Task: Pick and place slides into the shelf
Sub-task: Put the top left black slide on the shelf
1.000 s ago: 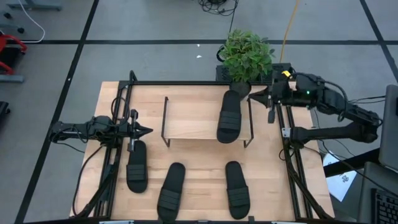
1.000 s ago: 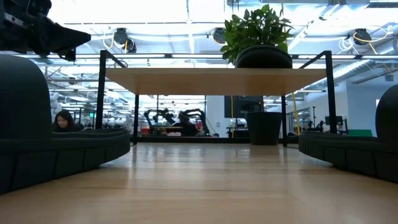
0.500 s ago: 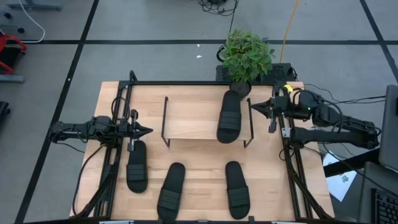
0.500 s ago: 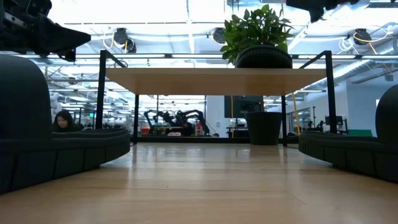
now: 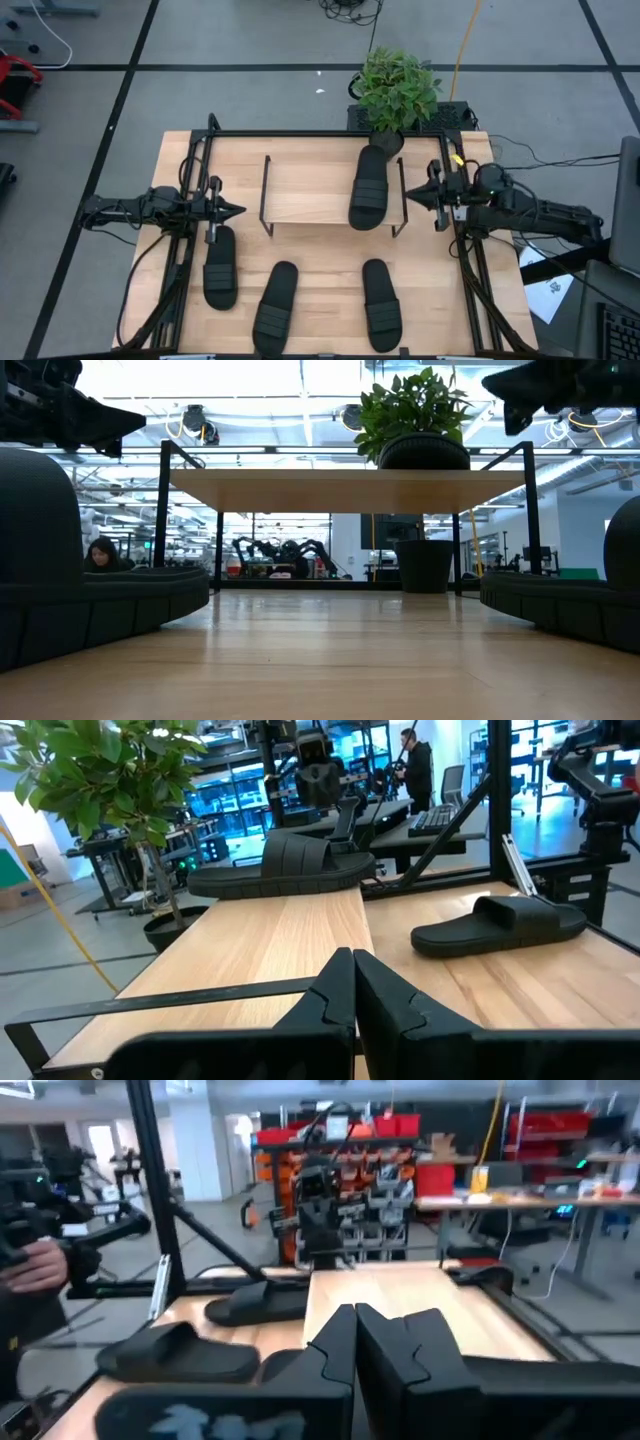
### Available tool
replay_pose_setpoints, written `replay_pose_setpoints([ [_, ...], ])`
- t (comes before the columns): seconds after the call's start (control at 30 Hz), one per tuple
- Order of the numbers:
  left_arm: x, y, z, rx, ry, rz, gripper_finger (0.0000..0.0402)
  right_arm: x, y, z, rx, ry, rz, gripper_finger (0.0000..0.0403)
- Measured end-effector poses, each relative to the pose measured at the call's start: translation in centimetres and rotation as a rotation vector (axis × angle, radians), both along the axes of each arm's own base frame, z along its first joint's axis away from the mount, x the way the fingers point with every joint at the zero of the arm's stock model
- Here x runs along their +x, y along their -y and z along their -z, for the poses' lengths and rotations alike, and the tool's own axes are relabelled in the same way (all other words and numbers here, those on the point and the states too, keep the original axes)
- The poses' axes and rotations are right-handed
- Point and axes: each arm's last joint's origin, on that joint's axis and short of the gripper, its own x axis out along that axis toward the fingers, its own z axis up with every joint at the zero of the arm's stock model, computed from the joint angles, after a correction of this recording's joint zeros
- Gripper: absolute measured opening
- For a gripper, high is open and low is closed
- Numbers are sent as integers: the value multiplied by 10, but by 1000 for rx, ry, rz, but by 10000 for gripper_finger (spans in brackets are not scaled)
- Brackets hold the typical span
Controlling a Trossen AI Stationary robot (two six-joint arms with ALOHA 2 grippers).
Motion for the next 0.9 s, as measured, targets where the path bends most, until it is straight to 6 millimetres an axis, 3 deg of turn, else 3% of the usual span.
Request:
replay_pose_setpoints([
  [0.27, 0, 0, 3, 5, -27, 0, 1, 5, -2, 41, -62, 118, -107, 0],
  [0.47, 0, 0, 5, -11, -47, 10, 1, 2, 0, 35, -34, 120, -86, 0],
  [0.7, 0, 1, 4, -23, -44, 24, 1, -3, 0, 51, 17, -54, -21, 0],
  [0.9, 0, 1, -4, -28, 42, 21, 1, -6, -4, 49, -42, -11, -95, 0],
])
